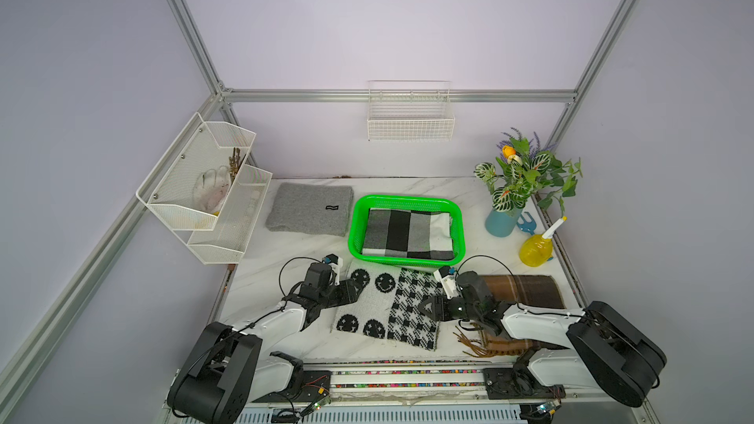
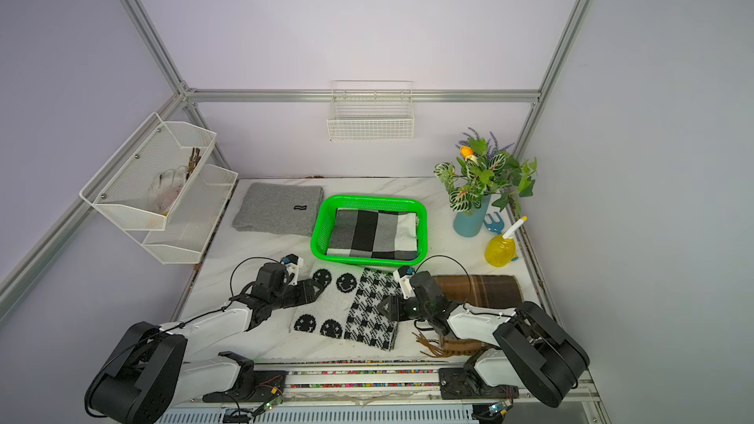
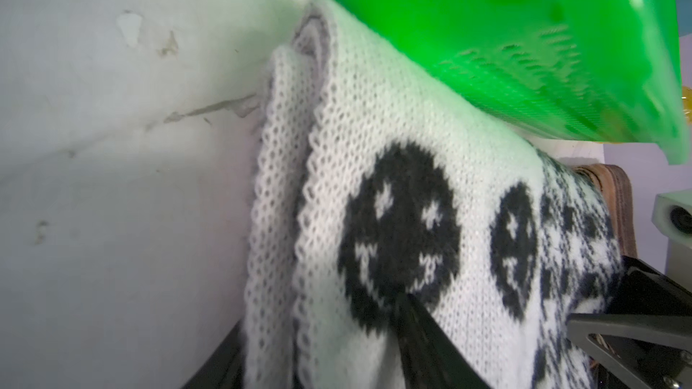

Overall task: Put the folded scarf in the basket
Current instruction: Move the scarf to the center of the board, then pick up the scarf at the center of the board.

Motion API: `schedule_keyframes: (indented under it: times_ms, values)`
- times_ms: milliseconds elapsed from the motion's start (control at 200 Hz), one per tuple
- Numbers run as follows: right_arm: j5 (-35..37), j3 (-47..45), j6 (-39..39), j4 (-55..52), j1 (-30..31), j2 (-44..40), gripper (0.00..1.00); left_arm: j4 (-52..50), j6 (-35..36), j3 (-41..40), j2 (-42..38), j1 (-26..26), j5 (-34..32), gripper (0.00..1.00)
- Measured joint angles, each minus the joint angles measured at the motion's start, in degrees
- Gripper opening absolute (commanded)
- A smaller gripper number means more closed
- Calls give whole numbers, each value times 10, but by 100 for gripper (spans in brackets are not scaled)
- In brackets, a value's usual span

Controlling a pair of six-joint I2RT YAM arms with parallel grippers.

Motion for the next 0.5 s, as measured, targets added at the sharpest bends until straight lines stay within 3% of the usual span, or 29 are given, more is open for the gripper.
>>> schedule_keyframes:
  times_ms: [170, 320, 450, 500]
  values:
    - [-19, 2, 3, 23, -1, 21, 47, 23, -9, -3, 16, -4, 19, 46]
    - [-23, 1, 3, 15, -2, 22, 27, 43, -22, -3, 38, -5, 40, 24]
    - [-27, 0, 2, 13, -2, 22, 18, 52, -24, -5, 37, -8, 48, 0]
    - [-32, 0, 2, 14, -2, 22, 7, 54, -21, -5, 35, -8, 50, 0]
